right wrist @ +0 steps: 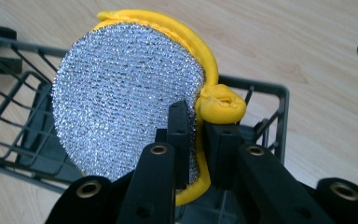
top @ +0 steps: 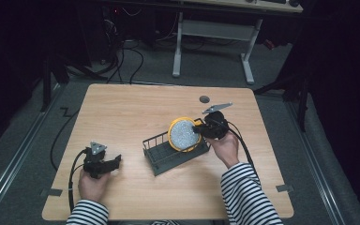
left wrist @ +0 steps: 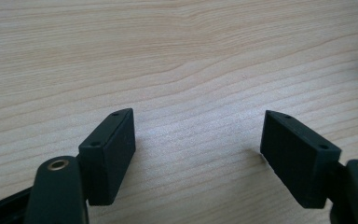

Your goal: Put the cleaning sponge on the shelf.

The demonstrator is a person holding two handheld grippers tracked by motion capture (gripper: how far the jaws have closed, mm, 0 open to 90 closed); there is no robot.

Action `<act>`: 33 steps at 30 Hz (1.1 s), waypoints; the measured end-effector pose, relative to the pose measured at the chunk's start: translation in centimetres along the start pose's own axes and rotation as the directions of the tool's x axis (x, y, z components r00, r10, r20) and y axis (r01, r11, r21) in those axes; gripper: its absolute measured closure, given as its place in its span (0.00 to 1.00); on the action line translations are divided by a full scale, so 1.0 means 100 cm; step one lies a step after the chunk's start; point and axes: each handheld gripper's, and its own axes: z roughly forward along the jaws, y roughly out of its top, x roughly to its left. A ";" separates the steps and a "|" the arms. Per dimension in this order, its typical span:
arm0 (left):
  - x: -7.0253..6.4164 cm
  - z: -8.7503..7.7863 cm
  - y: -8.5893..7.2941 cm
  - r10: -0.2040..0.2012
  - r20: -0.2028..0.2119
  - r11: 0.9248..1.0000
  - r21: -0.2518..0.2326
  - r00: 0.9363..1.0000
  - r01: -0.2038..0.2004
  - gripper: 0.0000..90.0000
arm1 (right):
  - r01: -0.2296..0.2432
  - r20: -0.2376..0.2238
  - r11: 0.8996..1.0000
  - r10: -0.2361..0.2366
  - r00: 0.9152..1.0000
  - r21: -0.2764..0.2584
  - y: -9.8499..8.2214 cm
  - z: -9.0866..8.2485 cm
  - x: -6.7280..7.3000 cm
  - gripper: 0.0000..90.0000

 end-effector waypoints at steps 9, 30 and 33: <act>0.000 0.000 0.000 -0.001 0.002 1.000 0.000 1.000 0.001 0.30 | -0.002 0.013 1.000 0.002 1.000 0.010 -0.008 -0.005 -0.003 0.65; 0.000 0.000 0.000 0.002 -0.004 1.000 0.000 1.000 -0.002 0.30 | -0.129 0.128 0.978 0.151 0.980 -0.164 -0.064 -0.082 -0.039 0.52; -0.001 0.000 0.000 0.002 -0.004 1.000 0.000 1.000 -0.002 0.30 | -0.153 0.123 0.972 0.177 0.976 -0.179 -0.073 -0.086 -0.042 0.52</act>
